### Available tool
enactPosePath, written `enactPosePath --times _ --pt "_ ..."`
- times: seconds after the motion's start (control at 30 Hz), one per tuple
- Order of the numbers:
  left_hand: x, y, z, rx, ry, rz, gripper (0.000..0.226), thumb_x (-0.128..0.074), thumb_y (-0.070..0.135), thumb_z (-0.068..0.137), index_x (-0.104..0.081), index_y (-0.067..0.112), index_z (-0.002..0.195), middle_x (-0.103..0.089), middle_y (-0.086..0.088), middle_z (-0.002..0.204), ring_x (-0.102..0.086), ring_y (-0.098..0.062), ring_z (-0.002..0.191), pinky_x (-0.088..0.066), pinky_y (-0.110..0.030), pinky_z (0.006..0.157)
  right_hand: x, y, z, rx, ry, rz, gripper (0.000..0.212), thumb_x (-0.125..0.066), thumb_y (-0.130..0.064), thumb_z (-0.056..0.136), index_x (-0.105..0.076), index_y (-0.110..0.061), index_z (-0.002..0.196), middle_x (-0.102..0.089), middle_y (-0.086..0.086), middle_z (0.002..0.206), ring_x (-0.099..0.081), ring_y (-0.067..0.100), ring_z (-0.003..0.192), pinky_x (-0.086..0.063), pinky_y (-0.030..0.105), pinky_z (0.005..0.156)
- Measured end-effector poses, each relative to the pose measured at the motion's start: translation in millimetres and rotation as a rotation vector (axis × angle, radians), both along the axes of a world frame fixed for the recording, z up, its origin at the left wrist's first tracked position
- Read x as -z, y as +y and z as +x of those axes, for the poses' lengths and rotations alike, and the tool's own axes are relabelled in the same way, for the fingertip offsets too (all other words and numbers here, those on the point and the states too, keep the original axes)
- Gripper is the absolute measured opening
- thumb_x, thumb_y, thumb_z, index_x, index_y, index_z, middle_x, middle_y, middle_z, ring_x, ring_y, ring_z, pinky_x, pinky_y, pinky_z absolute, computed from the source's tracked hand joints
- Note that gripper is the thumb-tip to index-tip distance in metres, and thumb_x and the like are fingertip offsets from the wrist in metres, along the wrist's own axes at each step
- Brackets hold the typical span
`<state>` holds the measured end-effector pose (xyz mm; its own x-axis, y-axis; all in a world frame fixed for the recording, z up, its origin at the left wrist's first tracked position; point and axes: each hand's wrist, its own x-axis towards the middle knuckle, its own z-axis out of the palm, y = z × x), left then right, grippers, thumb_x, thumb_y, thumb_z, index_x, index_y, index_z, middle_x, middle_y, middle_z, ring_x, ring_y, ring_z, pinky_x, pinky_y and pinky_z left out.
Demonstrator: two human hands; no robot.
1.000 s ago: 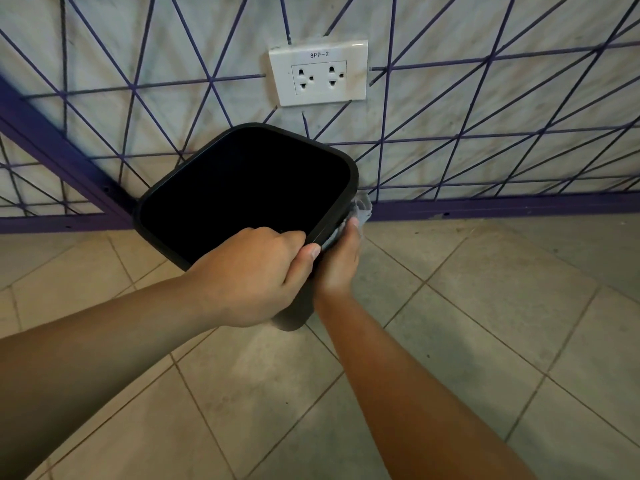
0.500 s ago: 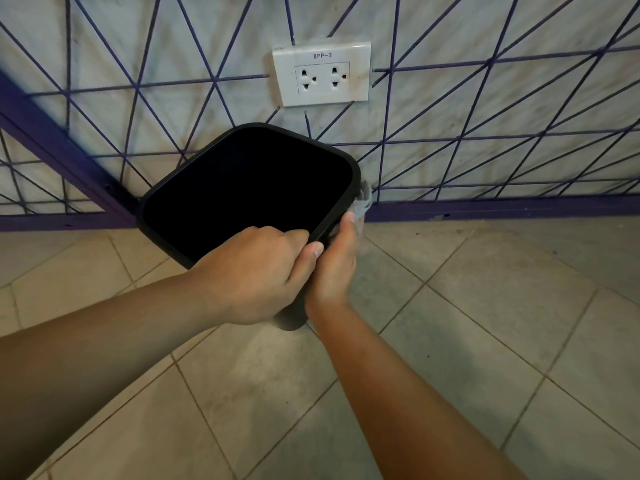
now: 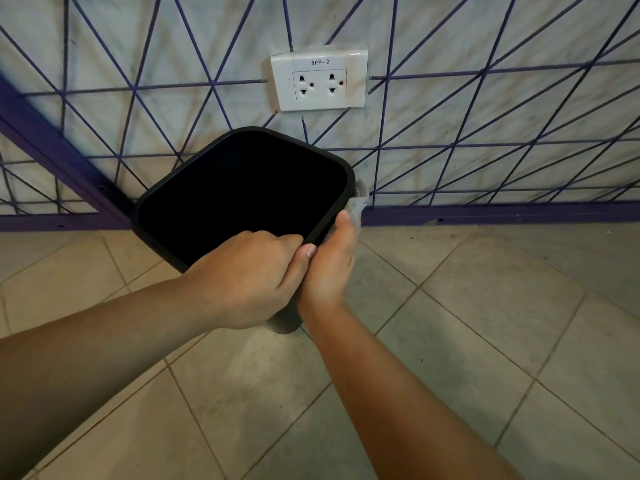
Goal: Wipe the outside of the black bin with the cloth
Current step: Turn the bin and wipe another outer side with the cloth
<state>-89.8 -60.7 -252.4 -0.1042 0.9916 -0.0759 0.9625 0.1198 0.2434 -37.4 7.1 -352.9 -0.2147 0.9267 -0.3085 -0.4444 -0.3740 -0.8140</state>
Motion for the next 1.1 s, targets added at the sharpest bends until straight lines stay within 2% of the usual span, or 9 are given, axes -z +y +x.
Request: enactPosePath --times 0.1,0.2,0.33,0.57,0.67,0.73,0.9,1.03,1.1 --pt "-0.1 1.2 -1.0 -0.003 -0.018 -0.010 0.053 -0.013 0.053 0.093 -0.057 0.025 0.089 -0.064 0.006 0.073 -0.063 -0.009 0.067 -0.054 -0.038 0.070 6.9 -21.5 2.6 -0.064 -0.020 0.067 0.095 -0.049 -0.073 0.083 -0.054 -0.024 0.165 -0.055 0.002 0.169 -0.046 0.020 0.162 -0.032 0.054 0.137" --pt "0.8 1.7 -0.2 0.011 0.011 0.033 0.058 -0.009 0.058 0.095 -0.056 0.025 0.089 -0.062 0.005 0.070 -0.063 -0.010 0.065 -0.054 -0.039 0.066 12.8 8.2 10.6 -0.072 -0.002 -0.031 0.106 -0.052 -0.075 0.077 -0.053 -0.014 0.164 -0.058 0.013 0.166 -0.052 0.029 0.158 -0.037 0.059 0.135" --pt "3.6 -0.3 -1.1 0.006 0.032 0.035 0.056 -0.009 0.057 0.095 -0.055 0.024 0.089 -0.060 0.005 0.070 -0.062 -0.012 0.065 -0.054 -0.040 0.066 7.2 3.7 9.2 -0.061 -0.023 -0.090 0.088 -0.055 -0.067 0.074 -0.064 -0.015 0.145 -0.066 0.005 0.152 -0.061 0.023 0.143 -0.043 0.061 0.129" --pt "1.0 2.1 0.6 0.005 0.020 0.052 0.052 -0.012 0.052 0.095 -0.055 0.024 0.089 -0.060 0.005 0.069 -0.061 -0.010 0.063 -0.054 -0.038 0.065 15.9 9.6 4.6 -0.038 0.052 -0.093 0.107 -0.055 -0.074 0.074 -0.056 -0.011 0.161 -0.063 0.017 0.159 -0.059 0.031 0.151 -0.043 0.055 0.131" --pt "1.7 1.5 -0.6 0.001 -0.030 0.032 0.051 -0.016 0.052 0.096 -0.059 0.024 0.092 -0.064 0.006 0.074 -0.064 -0.009 0.068 -0.055 -0.038 0.070 13.9 -12.0 0.4 -0.049 -0.056 0.060 0.098 -0.050 -0.081 0.087 -0.051 -0.023 0.166 -0.055 0.007 0.169 -0.049 0.024 0.160 -0.037 0.054 0.135" --pt "1.5 1.5 -0.3 0.000 -0.038 0.027 0.048 -0.017 0.052 0.095 -0.057 0.026 0.087 -0.063 0.006 0.073 -0.063 -0.009 0.067 -0.054 -0.036 0.068 28.1 -27.4 -0.6 -0.087 -0.052 0.115 0.108 -0.052 -0.090 0.087 -0.049 -0.018 0.167 -0.053 0.011 0.169 -0.048 0.026 0.161 -0.036 0.057 0.135" --pt "-1.3 0.0 -1.0 -0.003 -0.024 0.047 0.042 -0.017 0.054 0.094 -0.043 0.029 0.072 -0.052 0.004 0.059 -0.053 -0.010 0.053 -0.046 -0.032 0.052 46.4 18.9 2.0 -0.073 0.000 -0.085 0.107 -0.056 -0.069 0.070 -0.056 -0.005 0.157 -0.063 0.028 0.151 -0.060 0.040 0.145 -0.039 0.064 0.130" --pt "-1.2 -1.4 -2.6 0.011 -0.034 0.029 0.042 -0.024 0.062 0.090 -0.042 0.028 0.072 -0.054 0.005 0.057 -0.054 -0.008 0.050 -0.048 -0.033 0.051 48.9 -36.4 -1.1 -0.110 0.005 0.135 0.089 -0.047 -0.059 0.096 -0.040 -0.009 0.170 -0.047 0.024 0.170 -0.046 0.038 0.160 -0.037 0.062 0.134" --pt "-1.4 1.4 -4.0 0.022 -0.012 0.021 0.039 -0.032 0.061 0.089 -0.040 0.028 0.070 -0.050 0.003 0.054 -0.050 -0.009 0.047 -0.041 -0.029 0.046 61.6 -32.2 -2.0 -0.094 0.018 0.079 0.093 -0.047 -0.058 0.095 -0.037 -0.005 0.170 -0.045 0.029 0.169 -0.045 0.046 0.159 -0.037 0.066 0.132"
